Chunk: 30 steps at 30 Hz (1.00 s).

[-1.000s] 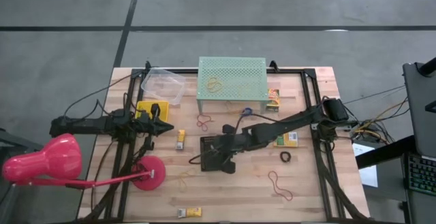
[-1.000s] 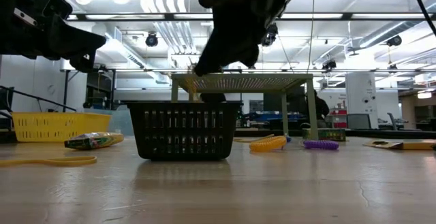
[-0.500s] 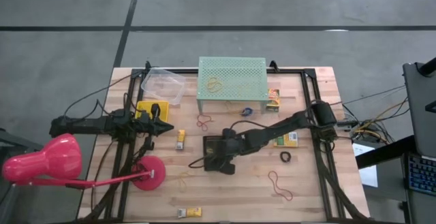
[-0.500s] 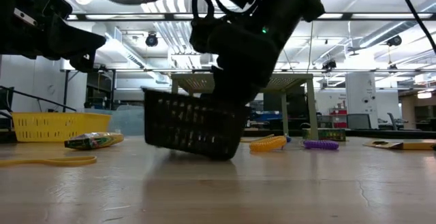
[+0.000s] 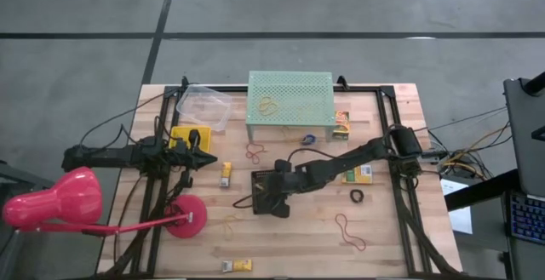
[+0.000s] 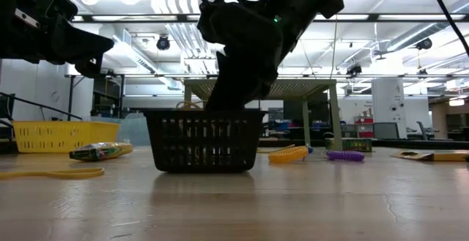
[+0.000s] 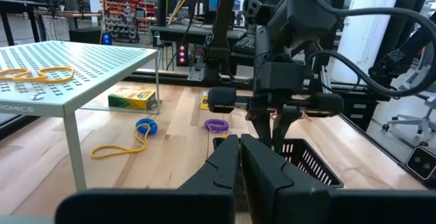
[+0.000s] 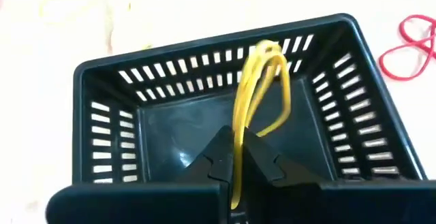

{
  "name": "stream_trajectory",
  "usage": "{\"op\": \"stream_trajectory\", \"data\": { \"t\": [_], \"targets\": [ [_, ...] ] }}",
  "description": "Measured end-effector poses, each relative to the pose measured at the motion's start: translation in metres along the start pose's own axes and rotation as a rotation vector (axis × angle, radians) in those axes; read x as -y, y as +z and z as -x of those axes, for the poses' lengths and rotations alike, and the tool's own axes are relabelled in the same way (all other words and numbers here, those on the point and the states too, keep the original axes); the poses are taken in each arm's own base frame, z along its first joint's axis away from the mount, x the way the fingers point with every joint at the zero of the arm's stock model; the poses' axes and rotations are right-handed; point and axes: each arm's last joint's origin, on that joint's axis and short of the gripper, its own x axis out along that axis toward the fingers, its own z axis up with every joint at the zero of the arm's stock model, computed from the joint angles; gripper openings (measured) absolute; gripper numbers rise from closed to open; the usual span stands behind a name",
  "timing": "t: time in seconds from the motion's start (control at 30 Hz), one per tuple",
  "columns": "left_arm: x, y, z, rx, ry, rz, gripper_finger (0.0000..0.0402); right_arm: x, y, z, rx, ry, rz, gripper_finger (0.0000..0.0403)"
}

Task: Pick & Place Office Desk Supplies
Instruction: Put the yellow rubber band from the shelf into the black bin, then put the yellow rubber band into the black bin

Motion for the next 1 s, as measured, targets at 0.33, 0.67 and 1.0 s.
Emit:
{"op": "stream_trajectory", "data": {
  "t": [0.33, 0.67, 1.0],
  "targets": [
    [0.000, 0.000, 0.000, 0.000, 0.000, 0.000, 0.0023, -0.001, 0.002, 0.001, 0.021, 0.019, -0.008, 0.0092],
    [0.000, 0.000, 0.000, 0.000, 0.000, 0.000, 0.0023, -0.001, 0.004, 0.002, 0.033, 0.005, 0.026, 0.0135],
    [0.000, 0.000, 0.000, 0.000, 0.000, 0.000, 0.0023, -0.002, 0.024, 0.037, 0.125, -0.019, 0.028, 0.0137]
  ]
}}
